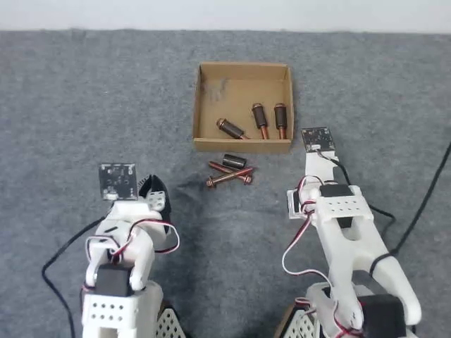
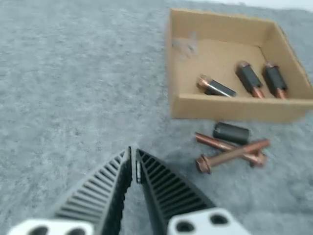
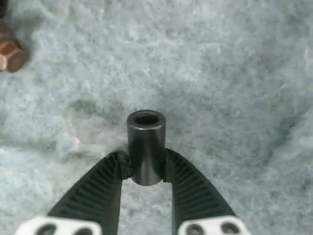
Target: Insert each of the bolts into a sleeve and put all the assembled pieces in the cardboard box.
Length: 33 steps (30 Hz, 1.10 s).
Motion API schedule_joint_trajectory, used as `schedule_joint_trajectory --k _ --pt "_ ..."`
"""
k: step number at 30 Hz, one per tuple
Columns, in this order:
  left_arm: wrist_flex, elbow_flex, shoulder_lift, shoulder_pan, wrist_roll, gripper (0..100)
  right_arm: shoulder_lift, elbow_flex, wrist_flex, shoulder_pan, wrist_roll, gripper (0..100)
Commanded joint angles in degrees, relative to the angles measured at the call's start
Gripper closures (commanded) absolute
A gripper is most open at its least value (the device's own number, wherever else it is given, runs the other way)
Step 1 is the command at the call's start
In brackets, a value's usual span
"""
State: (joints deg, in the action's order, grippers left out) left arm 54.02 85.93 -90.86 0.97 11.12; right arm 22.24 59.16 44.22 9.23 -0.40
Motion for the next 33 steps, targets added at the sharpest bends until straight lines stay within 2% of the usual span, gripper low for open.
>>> schedule_joint_trajectory --k 1,5,8,21,27,33 --pt "0.4 -9.3 11.0 -0.8 0.2 99 3.0 -0.5 -1.0 -1.0 -0.4 99.1" --pt "0.3 -16.4 22.6 -0.9 0.9 99 3.0 -0.5 -1.0 -1.0 -0.4 99.1" --pt "0.4 -22.3 31.6 -1.5 5.8 99 3.0 -0.5 -1.0 -1.0 -0.4 99.1" --pt "0.4 -42.4 69.3 -11.9 25.6 99 3.0 -0.5 -1.1 -1.0 -0.4 99.1" --pt "0.1 -47.2 77.7 -12.9 27.0 99 3.0 -0.5 -1.1 -1.0 -0.4 99.1" --pt "0.1 -48.7 80.2 -13.0 26.8 99 3.0 -0.5 -1.1 -1.0 -0.4 99.1"
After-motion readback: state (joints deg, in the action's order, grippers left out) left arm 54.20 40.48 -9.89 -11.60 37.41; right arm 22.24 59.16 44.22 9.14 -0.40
